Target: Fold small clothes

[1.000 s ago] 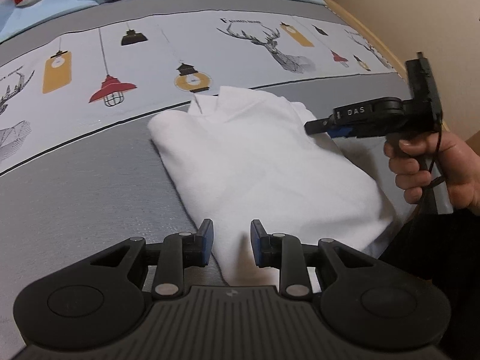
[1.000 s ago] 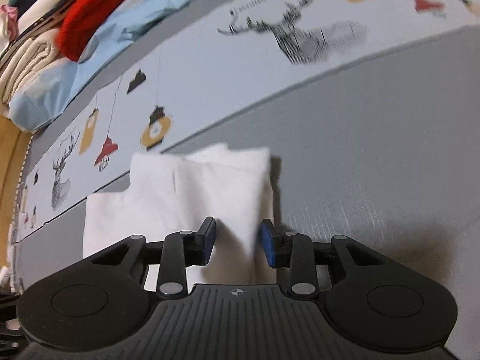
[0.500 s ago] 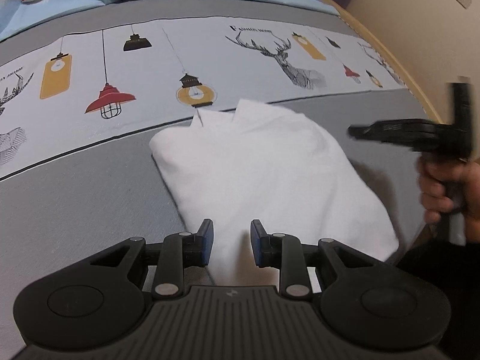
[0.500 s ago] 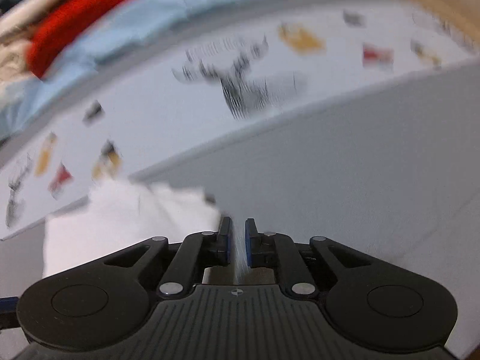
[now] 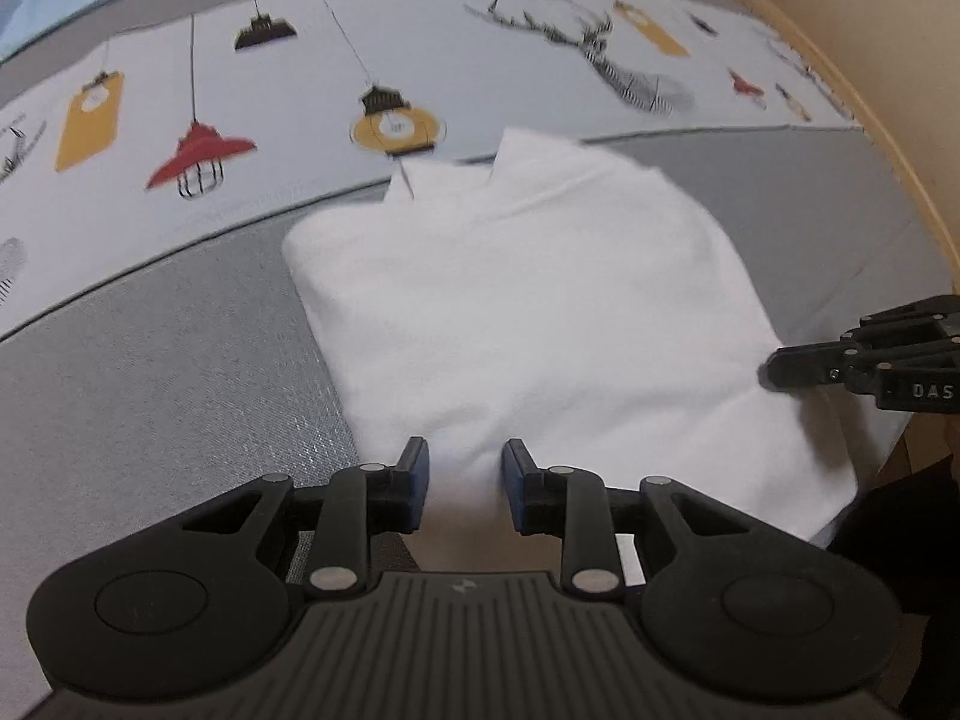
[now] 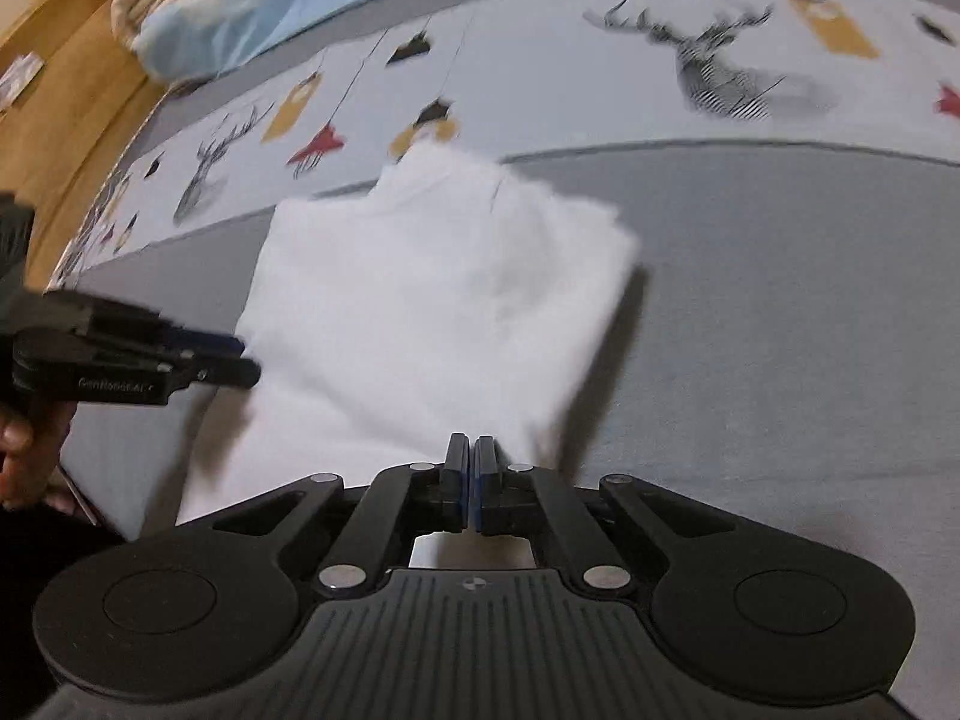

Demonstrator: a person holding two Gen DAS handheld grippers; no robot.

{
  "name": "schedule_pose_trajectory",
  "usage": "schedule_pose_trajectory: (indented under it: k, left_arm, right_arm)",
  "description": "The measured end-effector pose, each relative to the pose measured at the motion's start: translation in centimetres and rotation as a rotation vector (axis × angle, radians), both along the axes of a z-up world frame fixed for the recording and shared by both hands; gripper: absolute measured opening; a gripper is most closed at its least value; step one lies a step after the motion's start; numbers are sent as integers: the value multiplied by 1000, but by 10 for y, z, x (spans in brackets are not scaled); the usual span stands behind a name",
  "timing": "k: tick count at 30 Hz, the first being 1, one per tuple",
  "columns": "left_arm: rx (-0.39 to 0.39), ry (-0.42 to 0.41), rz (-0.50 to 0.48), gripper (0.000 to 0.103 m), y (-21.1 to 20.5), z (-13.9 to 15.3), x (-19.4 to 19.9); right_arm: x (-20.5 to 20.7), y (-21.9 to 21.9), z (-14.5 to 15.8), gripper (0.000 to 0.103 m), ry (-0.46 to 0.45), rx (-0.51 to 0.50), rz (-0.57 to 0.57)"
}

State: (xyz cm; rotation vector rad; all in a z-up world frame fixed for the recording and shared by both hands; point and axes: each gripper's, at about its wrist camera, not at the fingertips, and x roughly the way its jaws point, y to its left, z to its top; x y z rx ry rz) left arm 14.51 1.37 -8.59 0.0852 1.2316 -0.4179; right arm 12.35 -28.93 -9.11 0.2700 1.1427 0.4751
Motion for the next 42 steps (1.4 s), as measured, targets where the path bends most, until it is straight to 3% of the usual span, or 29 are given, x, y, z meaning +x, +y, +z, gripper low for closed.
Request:
schedule_pose_trajectory:
  k: [2,4,6,7,9,10,13,14,15,16,18,21,26,35,37,39,42]
  left_arm:
    - [-58,-29,-42,30,1,16,-9]
    - [-117,1,-115,30,0,16,-17]
    - [-48,73,-199,30,-10,-4,-27]
    - [23,57,-250,30,-15,-13,-34]
    - [42,15,-291,30,-18,-11,-40]
    - [27,25,-262,30,-14,-7,-37]
    - [-40,16,-142,39,1,6,-25]
    - [-51,-5,-89,51,7,9,-20]
    - [-54,-17,-36,60,12,10,-15]
    - [-60,-16,15,61,17,9,-10]
    - [-77,20,108,62,27,3,2]
    - [-79,80,172,64,31,-9,11]
    - [-89,98,176,68,26,-17,17]
    - [-149,117,178,73,32,-38,17]
    - [-164,123,184,74,34,-41,19]
    - [-179,124,185,75,36,-43,20]
    - [-196,117,184,73,36,-44,24]
  right_arm:
    - [-4,2,10,7,-23,70,46]
    - [-13,13,2,5,9,38,153]
    - [-20,30,-12,0,29,-103,233]
    - [-21,33,-15,0,43,-113,244]
    - [-20,35,-11,0,44,-99,242]
    - [-19,33,-8,0,42,-89,231]
    - [-9,19,6,17,-3,69,107]
    - [-5,13,10,39,-27,107,57]
    - [-1,8,13,54,-46,115,3]
    - [2,4,13,56,-57,93,-50]
    - [9,3,4,55,-26,38,-102]
    - [14,5,-16,56,70,-7,-142]
    - [18,9,-32,63,126,0,-146]
    - [21,14,-36,62,159,25,-126]
    - [22,16,-37,60,165,34,-123]
    - [23,18,-39,48,169,49,-119]
    - [25,20,-40,41,175,62,-121]
